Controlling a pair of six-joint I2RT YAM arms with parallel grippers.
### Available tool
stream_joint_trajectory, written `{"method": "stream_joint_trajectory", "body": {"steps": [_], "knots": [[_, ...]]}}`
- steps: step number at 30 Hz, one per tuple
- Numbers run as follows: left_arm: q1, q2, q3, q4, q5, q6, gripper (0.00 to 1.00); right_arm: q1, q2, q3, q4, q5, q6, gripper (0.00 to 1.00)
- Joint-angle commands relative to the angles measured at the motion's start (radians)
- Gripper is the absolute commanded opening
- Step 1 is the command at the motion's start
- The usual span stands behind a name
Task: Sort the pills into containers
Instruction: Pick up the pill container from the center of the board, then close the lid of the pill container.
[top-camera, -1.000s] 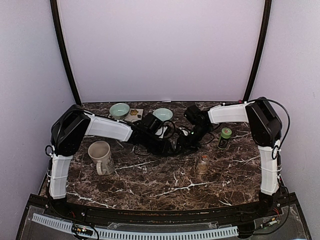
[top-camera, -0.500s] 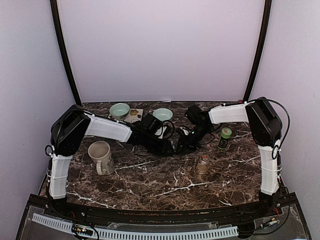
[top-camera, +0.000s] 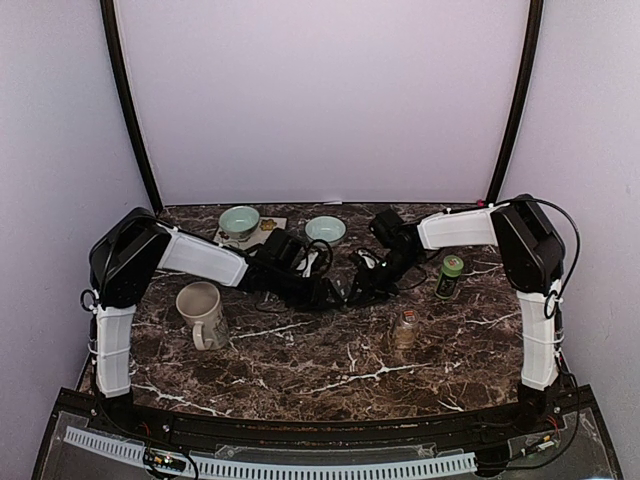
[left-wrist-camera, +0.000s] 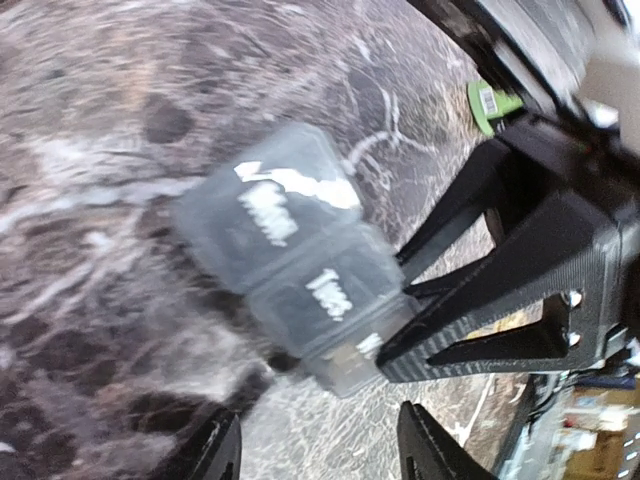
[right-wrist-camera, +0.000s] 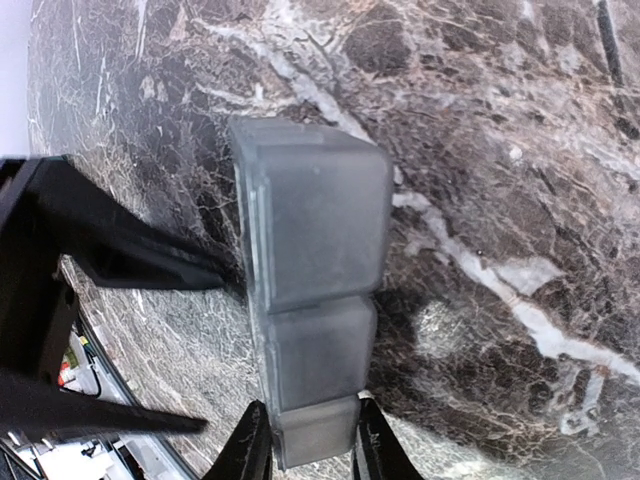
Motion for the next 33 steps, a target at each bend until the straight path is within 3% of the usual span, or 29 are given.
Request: {"method": "stream_joint_trajectory", "body": {"steps": [1, 15, 23, 33], "knots": [[0.043, -0.021, -0.048, 0.017, 0.041, -0.052, 0.58, -0.008, 0.004, 0.007, 0.010, 0.018, -0.018, 0.22], [0.085, -0.025, -0.084, 0.151, 0.137, -0.140, 0.61, -0.032, -0.062, -0.003, -0.014, -0.084, -0.047, 0.22], [0.090, -0.022, -0.171, 0.424, 0.234, -0.312, 0.62, -0.044, -0.108, -0.028, 0.072, -0.153, 0.026, 0.22], [0.090, -0.036, -0.216, 0.728, 0.240, -0.507, 0.62, -0.045, -0.171, -0.058, 0.187, -0.202, 0.148, 0.22]]}}
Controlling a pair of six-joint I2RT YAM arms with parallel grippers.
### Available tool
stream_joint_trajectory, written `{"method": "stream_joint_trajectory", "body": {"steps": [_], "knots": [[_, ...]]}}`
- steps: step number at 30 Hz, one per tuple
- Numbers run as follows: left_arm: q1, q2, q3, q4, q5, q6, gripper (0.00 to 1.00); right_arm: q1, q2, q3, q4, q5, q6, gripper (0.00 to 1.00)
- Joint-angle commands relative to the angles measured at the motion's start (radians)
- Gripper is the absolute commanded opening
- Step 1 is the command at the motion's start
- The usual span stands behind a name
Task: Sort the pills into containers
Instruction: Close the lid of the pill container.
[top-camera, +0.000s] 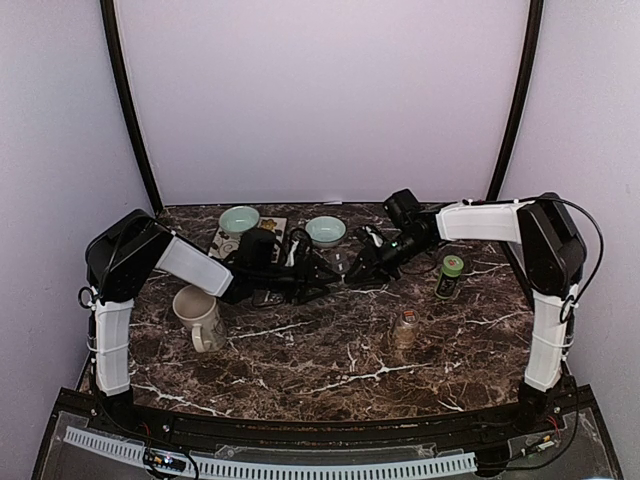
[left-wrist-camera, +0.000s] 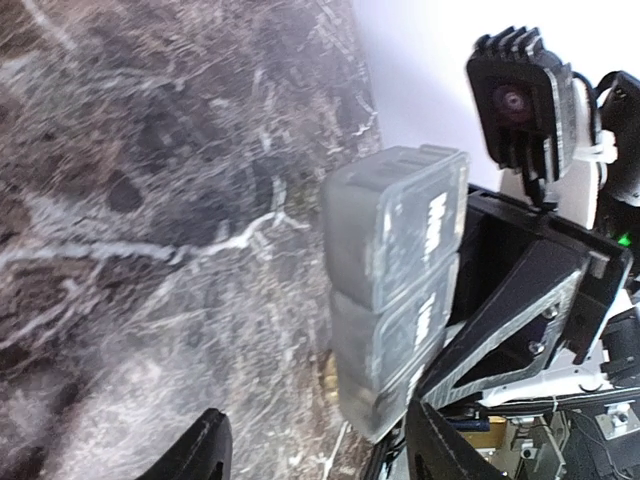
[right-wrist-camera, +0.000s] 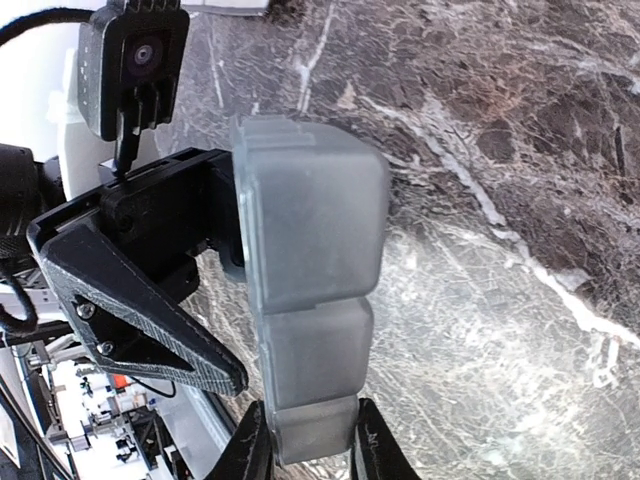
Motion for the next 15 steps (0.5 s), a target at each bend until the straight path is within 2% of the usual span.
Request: {"method": "stream_joint_trajectory", "body": {"steps": [1, 15], "knots": [[0.001, -0.034, -0.030, 0.181, 0.015, -0.100, 0.62, -0.004, -0.057, -0.023, 0.090, -0.041, 0.073, 0.22], [0.001, -0.032, -0.033, 0.297, 0.019, -0.165, 0.54, -0.004, -0.094, -0.071, 0.259, -0.119, 0.219, 0.22]]}}
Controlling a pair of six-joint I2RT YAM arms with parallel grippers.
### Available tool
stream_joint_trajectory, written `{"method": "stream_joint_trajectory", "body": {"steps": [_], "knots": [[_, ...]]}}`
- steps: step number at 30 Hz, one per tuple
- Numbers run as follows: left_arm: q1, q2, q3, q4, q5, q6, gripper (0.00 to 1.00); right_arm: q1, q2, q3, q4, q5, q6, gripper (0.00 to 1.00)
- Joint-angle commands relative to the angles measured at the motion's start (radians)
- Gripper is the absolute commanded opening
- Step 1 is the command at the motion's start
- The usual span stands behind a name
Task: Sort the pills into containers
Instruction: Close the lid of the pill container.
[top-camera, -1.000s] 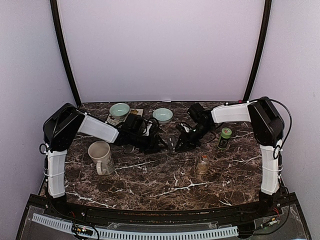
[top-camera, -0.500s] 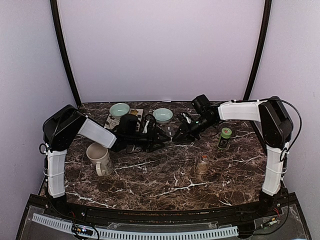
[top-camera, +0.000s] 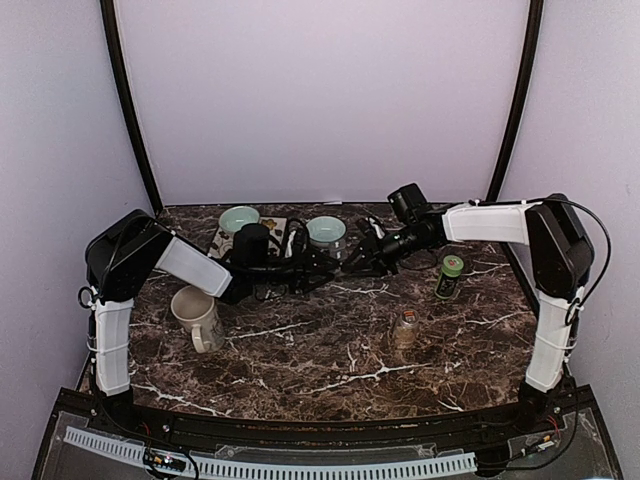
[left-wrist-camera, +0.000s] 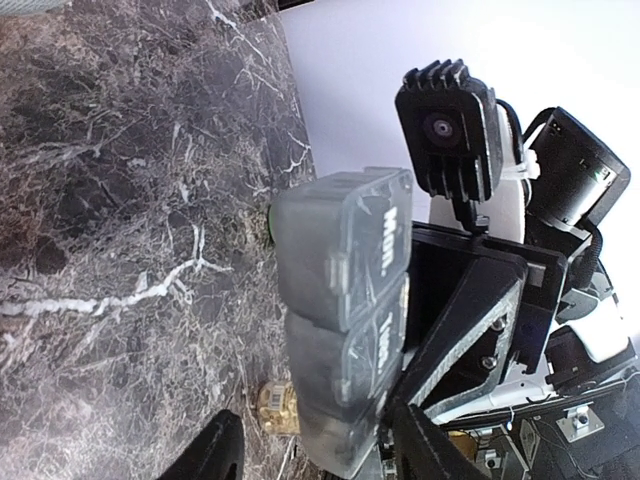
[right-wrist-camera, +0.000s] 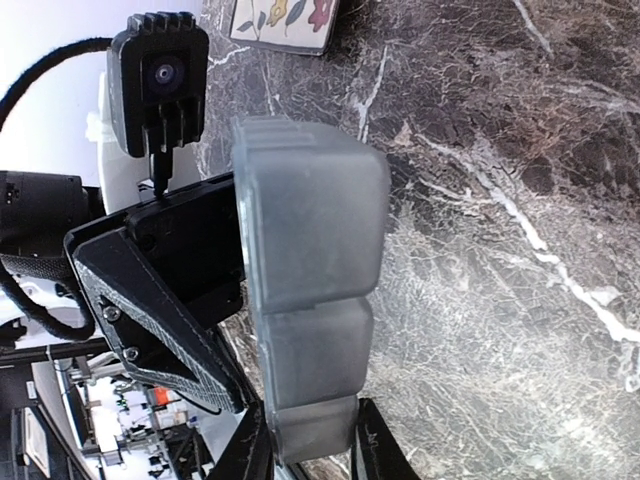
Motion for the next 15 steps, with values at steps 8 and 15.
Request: {"method": "stream_joint_trajectory", "body": {"steps": [8, 15], "knots": [[0.000, -0.039, -0.028, 0.192, 0.020, -0.111, 0.45, 0.000, -0.059, -0.069, 0.252, -0.099, 0.201, 0.22], [0.000, -0.072, -0.041, 0.211, 0.014, -0.124, 0.33, 0.001, -0.085, -0.111, 0.396, -0.128, 0.319, 0.21]]}}
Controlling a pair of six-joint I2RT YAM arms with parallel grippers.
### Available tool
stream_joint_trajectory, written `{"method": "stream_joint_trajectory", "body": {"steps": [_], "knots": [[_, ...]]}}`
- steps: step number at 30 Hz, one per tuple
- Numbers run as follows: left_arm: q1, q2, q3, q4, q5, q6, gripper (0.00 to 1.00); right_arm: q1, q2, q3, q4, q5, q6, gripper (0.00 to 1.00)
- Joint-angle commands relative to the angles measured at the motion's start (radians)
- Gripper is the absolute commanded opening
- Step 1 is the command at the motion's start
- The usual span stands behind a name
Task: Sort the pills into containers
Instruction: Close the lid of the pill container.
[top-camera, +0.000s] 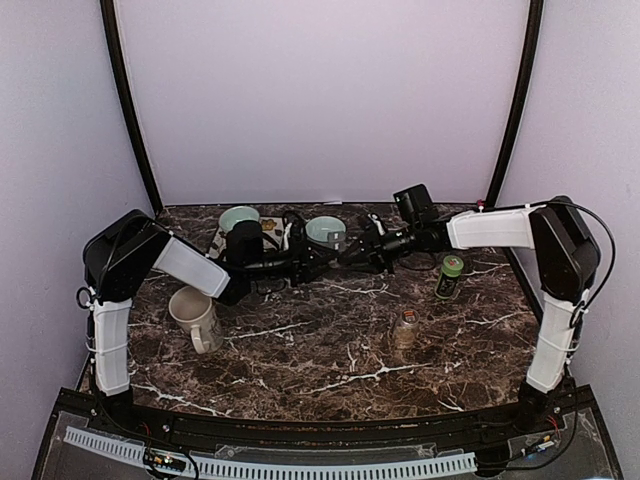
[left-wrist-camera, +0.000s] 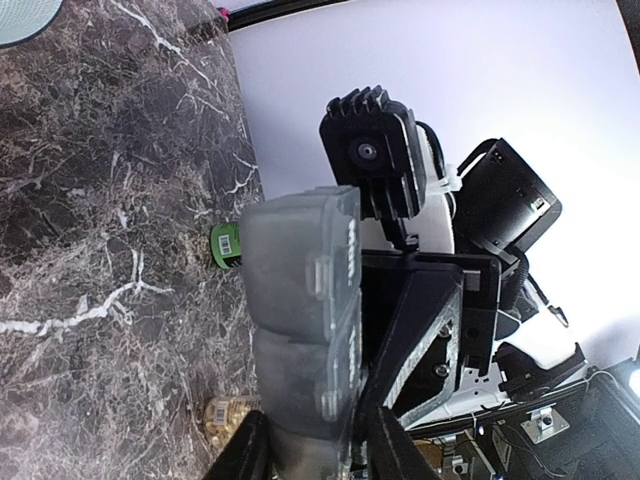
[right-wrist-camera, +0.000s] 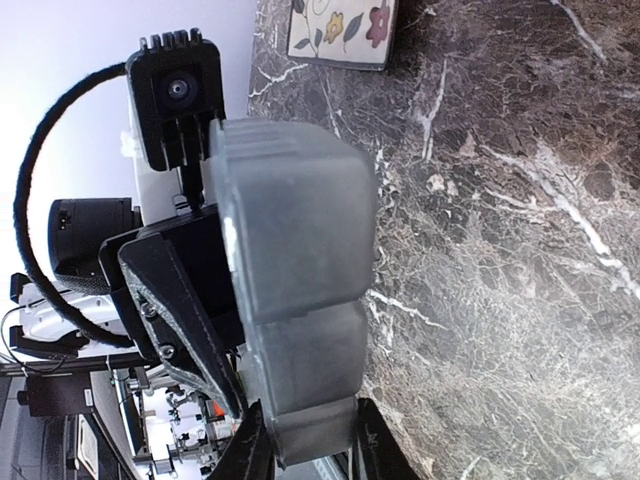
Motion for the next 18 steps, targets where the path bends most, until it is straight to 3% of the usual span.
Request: {"method": "stream_joint_trajectory", "body": {"steps": [1, 11, 18], "knots": [[-0.001, -0.070, -0.029, 0.051, 0.008, -0.016, 0.31, 0.002, -0.053, -0.022, 0.172, -0.050, 0.118, 0.21], [-0.002, -0.093, -0.039, 0.087, 0.017, -0.034, 0.18, 0.006, -0.071, -0.067, 0.328, -0.072, 0.242, 0.21], [-0.008, -0.108, -0.036, 0.101, 0.025, -0.016, 0.01, 0.015, -0.077, -0.060, 0.357, -0.070, 0.263, 0.23]]}}
